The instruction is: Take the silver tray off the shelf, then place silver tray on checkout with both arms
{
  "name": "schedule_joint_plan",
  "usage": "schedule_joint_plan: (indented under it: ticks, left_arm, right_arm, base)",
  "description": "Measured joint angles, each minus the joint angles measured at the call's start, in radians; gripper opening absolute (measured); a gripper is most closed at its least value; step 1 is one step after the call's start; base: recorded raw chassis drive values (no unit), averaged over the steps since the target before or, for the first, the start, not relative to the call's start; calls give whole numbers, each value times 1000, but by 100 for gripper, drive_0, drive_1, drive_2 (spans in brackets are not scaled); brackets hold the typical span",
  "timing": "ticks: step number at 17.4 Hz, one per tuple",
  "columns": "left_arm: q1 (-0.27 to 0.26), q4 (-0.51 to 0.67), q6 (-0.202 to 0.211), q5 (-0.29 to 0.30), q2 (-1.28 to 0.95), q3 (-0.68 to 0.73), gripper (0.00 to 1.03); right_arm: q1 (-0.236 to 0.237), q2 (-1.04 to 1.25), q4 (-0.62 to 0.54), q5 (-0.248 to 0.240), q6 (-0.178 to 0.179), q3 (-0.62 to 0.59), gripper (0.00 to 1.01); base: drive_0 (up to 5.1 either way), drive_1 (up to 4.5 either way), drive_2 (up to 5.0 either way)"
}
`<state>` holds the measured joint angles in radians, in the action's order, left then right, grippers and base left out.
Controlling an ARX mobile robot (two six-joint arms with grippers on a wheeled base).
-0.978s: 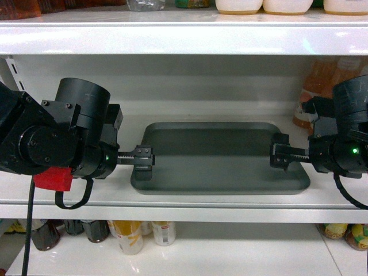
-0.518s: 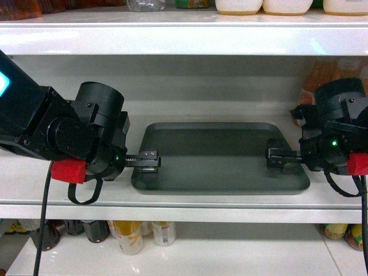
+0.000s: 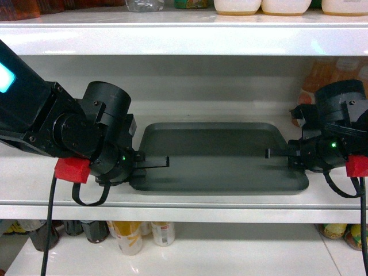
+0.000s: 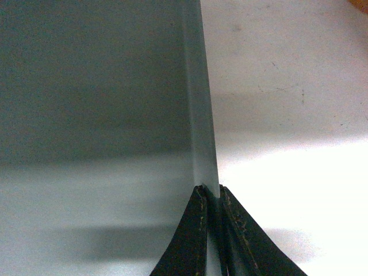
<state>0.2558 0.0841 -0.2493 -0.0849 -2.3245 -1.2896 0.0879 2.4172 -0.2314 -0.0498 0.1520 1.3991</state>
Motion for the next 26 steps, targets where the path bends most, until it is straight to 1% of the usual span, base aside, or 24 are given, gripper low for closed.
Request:
schedule_joint_plan:
  ticks: [1,2,3,4,7,8,9,10,12,13,15,17,18,21,26]
  left_arm:
    - [-5,14,-21,8,5,12,4]
    - [-9,25,-39,15,10,23,3]
    - [-9,58,-50,16,23,54,3]
    - [-11,93,-58,15,34,85,3]
    - [-8,176,-57,-17,84,177,3]
    - [3,213,-53,-48,119,240,3]
    - [13,244,-39,-70,163,305,3]
    - [20,248,-40,-78,218,357,3]
    - [35,272,-40,-98,315,420,3]
    - [54,299,-37,-122,410,469,3]
    - [79,307,-38,-145,577,571,3]
    - [98,314,-29,-174,678,668,3]
    - [101,308,-23,-177,689,690,3]
    - [103,312,-16,-177,682,690,3]
    - [103,314,-13,-179,680,687,3]
  right_arm:
    - [-3,0,-21,3,-9,-12,3]
    - [-2,-2,-32,-7,-13,-21,3]
    - [-2,-10,-23,-1,-14,-28,3]
    - [-1,-18,-32,2,-13,-44,3]
    - [9,-60,-78,7,-3,-124,3]
    - [14,-95,-108,14,7,-184,3]
    - [19,-140,-140,19,15,-254,3]
    - [23,-188,-171,21,21,-317,3]
    - [23,-270,-219,25,35,-399,3]
    - [23,-359,-266,25,47,-471,3]
    - [32,-540,-330,34,65,-621,3]
    - [44,-659,-355,39,84,-758,3]
    - [44,-678,-348,41,93,-792,3]
    - [44,-676,-350,43,99,-792,3]
    - [44,-671,-353,44,102,-790,3]
  base:
    - [0,0,0]
    - [0,0,0]
    - [0,0,0]
    - [0,0,0]
    - [0,0,0]
    - [0,0,0]
    - [0,0,0]
    - [0,0,0]
    - [0,0,0]
    - [0,0,0]
    - [0,0,0]
    - [0,0,0]
    - [0,0,0]
    - [0,0,0]
    - [2,-422,427]
